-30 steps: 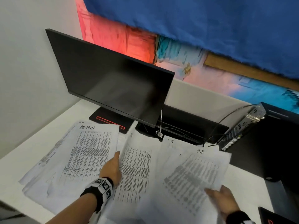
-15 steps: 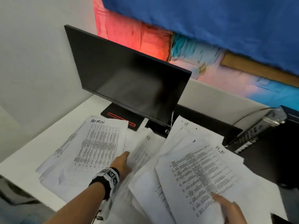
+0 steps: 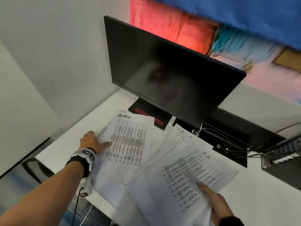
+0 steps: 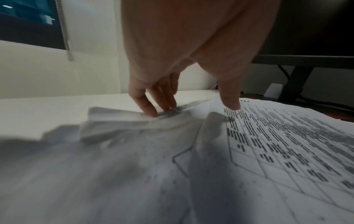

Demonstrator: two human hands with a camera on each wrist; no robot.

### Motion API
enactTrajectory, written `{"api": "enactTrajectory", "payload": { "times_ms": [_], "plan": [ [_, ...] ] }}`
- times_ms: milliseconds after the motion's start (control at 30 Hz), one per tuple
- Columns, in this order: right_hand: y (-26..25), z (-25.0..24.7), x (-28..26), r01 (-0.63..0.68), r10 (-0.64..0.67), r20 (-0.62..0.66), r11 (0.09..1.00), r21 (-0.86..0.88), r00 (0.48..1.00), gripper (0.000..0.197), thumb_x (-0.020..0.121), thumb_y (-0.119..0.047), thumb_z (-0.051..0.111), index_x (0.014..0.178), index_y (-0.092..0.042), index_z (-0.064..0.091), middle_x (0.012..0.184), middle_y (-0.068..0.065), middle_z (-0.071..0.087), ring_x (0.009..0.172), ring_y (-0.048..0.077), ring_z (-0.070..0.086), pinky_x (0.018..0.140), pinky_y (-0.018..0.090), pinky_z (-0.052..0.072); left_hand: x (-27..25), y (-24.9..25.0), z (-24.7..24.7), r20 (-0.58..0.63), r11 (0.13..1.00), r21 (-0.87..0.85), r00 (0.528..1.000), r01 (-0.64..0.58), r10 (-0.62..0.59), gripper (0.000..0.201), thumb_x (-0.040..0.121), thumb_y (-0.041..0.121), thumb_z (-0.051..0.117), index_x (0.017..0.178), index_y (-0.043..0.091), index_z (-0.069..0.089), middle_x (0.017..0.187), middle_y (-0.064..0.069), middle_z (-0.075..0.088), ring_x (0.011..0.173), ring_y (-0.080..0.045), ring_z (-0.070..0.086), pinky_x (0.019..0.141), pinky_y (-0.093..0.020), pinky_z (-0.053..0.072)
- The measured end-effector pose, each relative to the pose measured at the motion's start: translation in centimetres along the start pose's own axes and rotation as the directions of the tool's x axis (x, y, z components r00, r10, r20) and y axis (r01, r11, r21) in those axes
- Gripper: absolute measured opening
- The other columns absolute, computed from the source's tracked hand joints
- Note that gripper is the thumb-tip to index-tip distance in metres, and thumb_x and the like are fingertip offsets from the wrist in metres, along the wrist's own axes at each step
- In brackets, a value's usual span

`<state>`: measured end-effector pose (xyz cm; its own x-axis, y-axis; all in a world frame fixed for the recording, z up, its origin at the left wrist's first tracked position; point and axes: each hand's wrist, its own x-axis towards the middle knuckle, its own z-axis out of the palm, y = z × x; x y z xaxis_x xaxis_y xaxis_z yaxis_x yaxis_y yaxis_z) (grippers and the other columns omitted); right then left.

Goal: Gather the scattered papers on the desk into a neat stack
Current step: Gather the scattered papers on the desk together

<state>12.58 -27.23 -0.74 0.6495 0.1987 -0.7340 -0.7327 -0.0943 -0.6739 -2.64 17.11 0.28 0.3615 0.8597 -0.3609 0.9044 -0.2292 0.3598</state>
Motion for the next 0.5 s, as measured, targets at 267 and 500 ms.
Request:
{"api": "enactTrajectory", "payload": {
  "times_ms": [267, 500],
  "plan": [
    [-0.5, 5.6, -0.1, -0.003, -0.005, -0.089, 0.997, -0.082, 0.996, 0.061, 0.067, -0.013, 0.089, 0.122, 0.003, 0.069, 0.108, 0.02, 0.078, 0.101, 0.037, 0.074, 0.091, 0.048, 0.056, 3.2, 0.9, -0.1, 0.358, 0.951, -0.281, 0.905, -0.132, 0.231, 0.053, 0.068, 0.024, 0.088, 0.114, 0.006, 0.067, 0.111, -0.013, 0.073, 0.104, -0.033, 0.068, 0.097, -0.046, 0.053],
    [2.7, 4.5, 4.1, 0.062, -0.089, -0.25, 0.991, -0.115, 0.964, 0.108, 0.046, -0.035, 0.1, 0.136, 0.004, 0.056, 0.129, 0.023, 0.068, 0.114, 0.041, 0.067, 0.099, 0.06, 0.05, -0.1, 4.2, -6.8, 0.084, 0.842, 0.117, 0.85, -0.527, 0.52, 0.035, 0.093, 0.013, 0.053, 0.128, 0.012, 0.057, 0.116, -0.021, 0.069, 0.103, -0.038, 0.065, 0.084, -0.04, 0.051]
  ]
}}
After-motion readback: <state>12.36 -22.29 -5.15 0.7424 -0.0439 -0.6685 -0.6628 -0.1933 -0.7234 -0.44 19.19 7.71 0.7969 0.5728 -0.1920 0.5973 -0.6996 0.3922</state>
